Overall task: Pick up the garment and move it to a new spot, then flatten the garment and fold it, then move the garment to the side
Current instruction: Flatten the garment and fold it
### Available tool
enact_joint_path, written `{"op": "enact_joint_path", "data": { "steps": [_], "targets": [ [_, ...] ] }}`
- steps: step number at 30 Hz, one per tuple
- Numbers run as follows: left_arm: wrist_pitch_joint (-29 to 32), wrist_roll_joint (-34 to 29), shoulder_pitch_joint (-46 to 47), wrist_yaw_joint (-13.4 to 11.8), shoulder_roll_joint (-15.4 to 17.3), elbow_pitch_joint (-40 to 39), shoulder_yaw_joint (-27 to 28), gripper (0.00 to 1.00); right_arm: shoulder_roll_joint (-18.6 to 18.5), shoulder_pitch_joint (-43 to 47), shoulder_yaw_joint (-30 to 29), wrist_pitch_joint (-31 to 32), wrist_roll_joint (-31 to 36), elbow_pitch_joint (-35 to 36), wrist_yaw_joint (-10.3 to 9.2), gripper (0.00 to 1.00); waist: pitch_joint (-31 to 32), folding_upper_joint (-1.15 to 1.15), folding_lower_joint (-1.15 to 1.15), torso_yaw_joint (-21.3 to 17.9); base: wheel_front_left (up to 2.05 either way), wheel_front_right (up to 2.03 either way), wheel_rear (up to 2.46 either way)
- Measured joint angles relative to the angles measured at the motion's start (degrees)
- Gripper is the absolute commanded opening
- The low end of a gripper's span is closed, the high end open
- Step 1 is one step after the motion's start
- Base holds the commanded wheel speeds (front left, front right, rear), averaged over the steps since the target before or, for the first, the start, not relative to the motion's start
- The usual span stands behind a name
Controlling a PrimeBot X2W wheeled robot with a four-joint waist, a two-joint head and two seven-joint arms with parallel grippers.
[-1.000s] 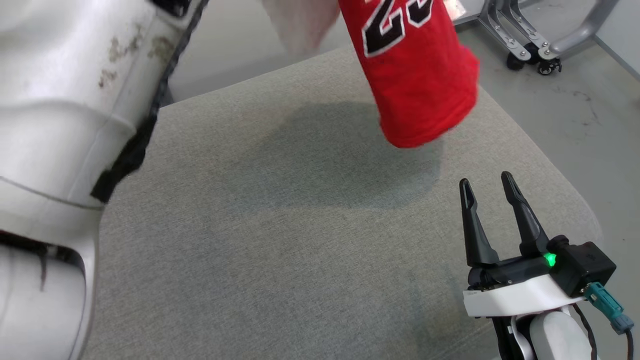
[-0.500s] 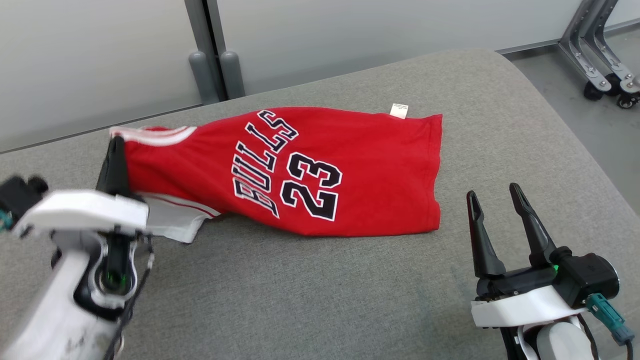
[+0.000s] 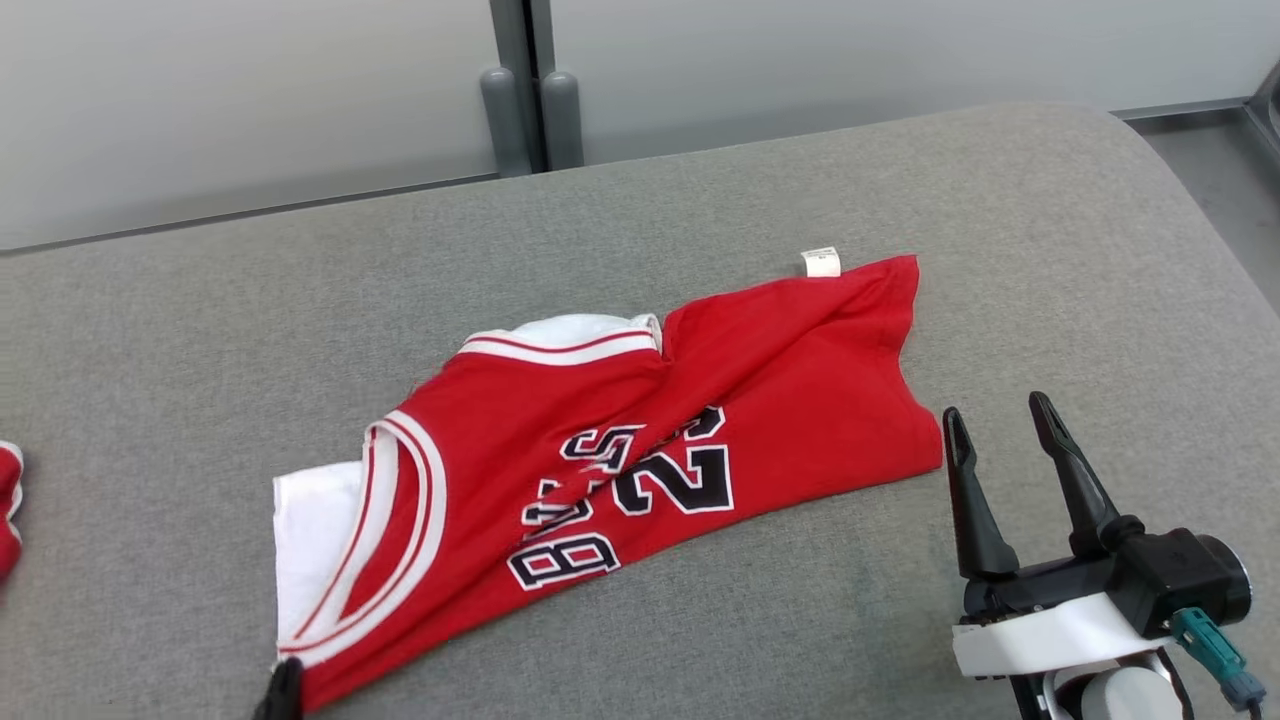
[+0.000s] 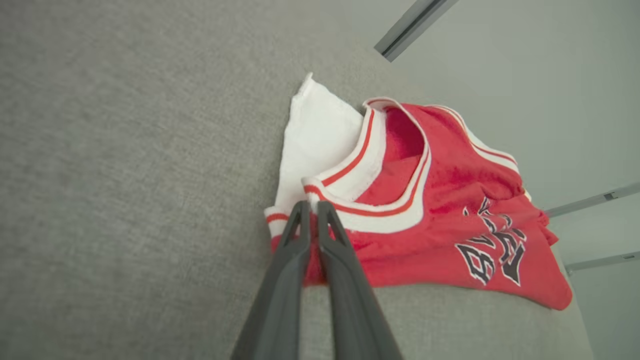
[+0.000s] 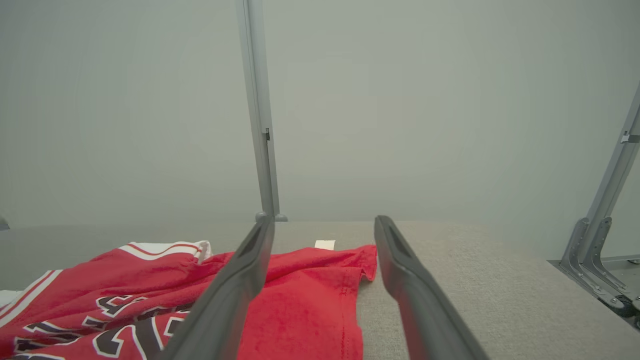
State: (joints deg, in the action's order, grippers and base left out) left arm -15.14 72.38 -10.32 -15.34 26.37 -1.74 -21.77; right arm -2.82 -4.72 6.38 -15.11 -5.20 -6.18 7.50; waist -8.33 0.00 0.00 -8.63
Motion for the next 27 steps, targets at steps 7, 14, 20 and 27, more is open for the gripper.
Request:
{"op": "enact_joint_path", "data": {
  "steps": [7,14,20,27],
  "targets": [
    [4.05,-4.27,-4.29,-1.98,2.59,1.56,-6.92,0.00,-0.01,-0.30,0.26,0.00,1.14,-0.08,0.00,1.00,0.20,0.00,0.00,2.00,0.00,0.00,0.00],
    [2.50,-7.43,-1.77,-1.71,2.41,2.61,-6.90,1.00,-0.02,-0.27,-0.34,0.00,2.29,-0.01,0.00,1.00,-0.74,0.00,0.00,2.94,0.00,0.00,0.00],
    [1.56,-10.94,7.47,-0.91,3.92,-1.15,-4.13,1.00,-0.01,-0.57,-0.13,0.00,2.50,-0.35,0.00,1.00,-2.49,0.00,0.00,3.49,0.00,0.00,0.00],
    [4.93,-17.08,24.07,0.56,3.99,4.94,-6.95,1.00,0.00,-3.55,1.69,0.00,2.31,-0.79,0.00,1.00,-5.05,0.00,0.00,2.78,0.00,0.00,0.00]
  ]
}}
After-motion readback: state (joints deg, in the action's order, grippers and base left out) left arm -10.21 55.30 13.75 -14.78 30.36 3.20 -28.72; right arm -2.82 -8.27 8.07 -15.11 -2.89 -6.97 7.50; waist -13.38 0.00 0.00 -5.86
